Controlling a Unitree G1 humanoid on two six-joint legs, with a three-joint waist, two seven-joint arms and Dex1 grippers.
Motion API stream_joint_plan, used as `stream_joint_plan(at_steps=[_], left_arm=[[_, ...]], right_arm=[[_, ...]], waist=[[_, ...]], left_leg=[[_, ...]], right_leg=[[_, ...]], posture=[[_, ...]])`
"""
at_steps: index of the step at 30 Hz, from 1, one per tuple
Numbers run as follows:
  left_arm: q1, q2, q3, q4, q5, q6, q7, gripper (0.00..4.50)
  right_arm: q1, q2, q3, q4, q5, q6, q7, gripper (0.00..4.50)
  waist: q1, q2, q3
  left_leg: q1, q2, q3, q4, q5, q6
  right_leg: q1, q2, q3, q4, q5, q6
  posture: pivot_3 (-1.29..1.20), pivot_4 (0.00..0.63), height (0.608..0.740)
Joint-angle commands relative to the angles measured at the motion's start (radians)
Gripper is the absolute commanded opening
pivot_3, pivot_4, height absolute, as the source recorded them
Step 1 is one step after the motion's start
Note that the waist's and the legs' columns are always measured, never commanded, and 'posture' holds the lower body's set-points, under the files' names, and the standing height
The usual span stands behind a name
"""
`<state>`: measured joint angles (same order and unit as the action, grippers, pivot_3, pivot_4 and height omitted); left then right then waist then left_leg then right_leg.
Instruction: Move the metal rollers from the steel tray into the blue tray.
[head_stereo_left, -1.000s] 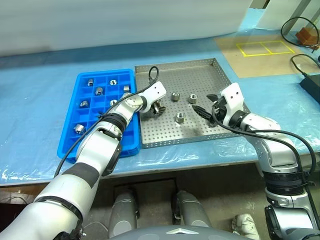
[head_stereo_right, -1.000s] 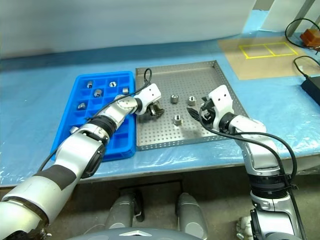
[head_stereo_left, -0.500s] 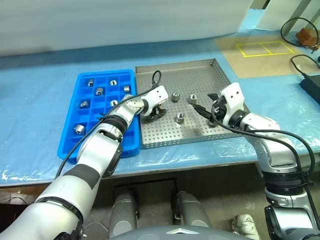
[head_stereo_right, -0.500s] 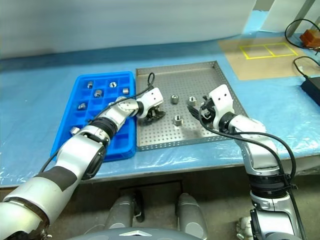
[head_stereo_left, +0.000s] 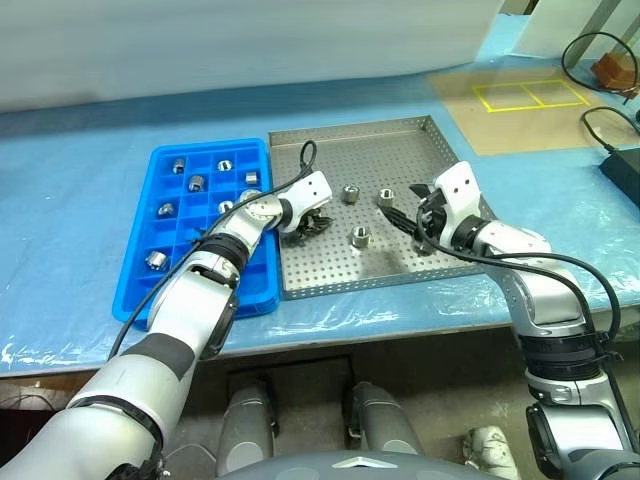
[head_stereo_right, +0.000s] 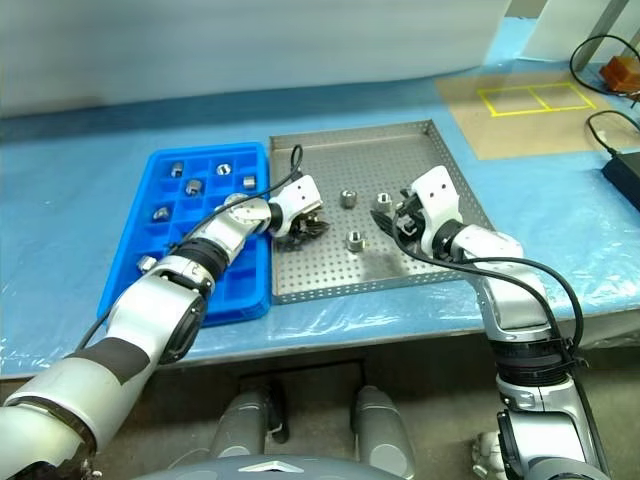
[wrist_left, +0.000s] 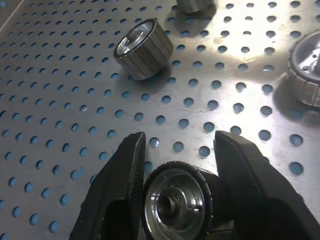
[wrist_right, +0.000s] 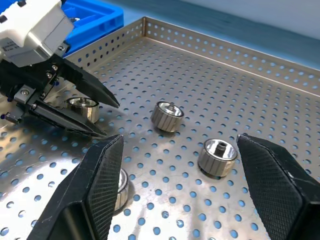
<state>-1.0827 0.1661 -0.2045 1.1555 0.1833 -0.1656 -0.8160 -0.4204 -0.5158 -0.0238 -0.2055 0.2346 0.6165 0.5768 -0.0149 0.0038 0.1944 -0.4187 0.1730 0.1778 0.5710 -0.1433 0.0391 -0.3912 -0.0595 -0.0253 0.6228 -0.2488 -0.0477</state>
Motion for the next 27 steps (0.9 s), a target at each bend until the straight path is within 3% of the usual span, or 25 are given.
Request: stream_joint_plan(at_steps=[1,9,13,21,27], left_arm=[[0.078,0.076,0.105,-0.362,-0.199,0.033,-0.187,1.87],[0.337,0.240,0.203,-0.920,-0.368,0.326,-0.203,1.87],[0.496,0.362,0.282,-1.182,-0.457,0.519,-0.171,1.87],[0.722,0.435,0.436,-1.420,-0.499,0.649,0.013,1.87],[0.758,0.410,0.376,-1.407,-0.405,0.668,0.178,1.87]], right_arm=[[-0.046,0.007,0.000,-0.018,0.029,-0.017,0.026,3.71],[-0.181,0.048,0.112,0.042,0.072,-0.028,0.181,3.71],[-0.282,0.093,0.209,0.098,0.097,-0.051,0.326,3.71],[-0.407,0.210,0.312,0.333,0.040,-0.194,0.434,3.71],[-0.430,0.249,0.321,0.416,0.010,-0.256,0.465,3.71]], waist=[[0.000,0.000,0.000],[0.005,0.003,0.001],[0.021,0.003,0.001],[0.096,0.003,0.001],[0.153,0.003,0.001]], left_leg=[[-0.001,0.000,0.000,0.000,0.000,0.000],[-0.003,0.001,0.001,-0.001,0.000,-0.001],[-0.004,0.002,0.001,-0.004,0.001,-0.004],[-0.004,0.002,0.001,-0.008,0.002,-0.010],[-0.004,0.002,0.000,-0.008,0.003,-0.012]], right_leg=[[-0.001,0.000,0.000,0.000,0.000,0.000],[-0.004,0.000,0.000,0.001,0.000,-0.001],[-0.006,0.000,-0.001,0.002,0.000,-0.001],[-0.007,0.000,-0.002,0.001,-0.001,-0.002],[-0.008,0.000,-0.003,0.002,-0.001,-0.002]], posture=[[-0.31,0.150,0.740],[-0.16,0.150,0.740],[0.00,0.150,0.740],[0.20,0.150,0.740],[0.26,0.150,0.740]])
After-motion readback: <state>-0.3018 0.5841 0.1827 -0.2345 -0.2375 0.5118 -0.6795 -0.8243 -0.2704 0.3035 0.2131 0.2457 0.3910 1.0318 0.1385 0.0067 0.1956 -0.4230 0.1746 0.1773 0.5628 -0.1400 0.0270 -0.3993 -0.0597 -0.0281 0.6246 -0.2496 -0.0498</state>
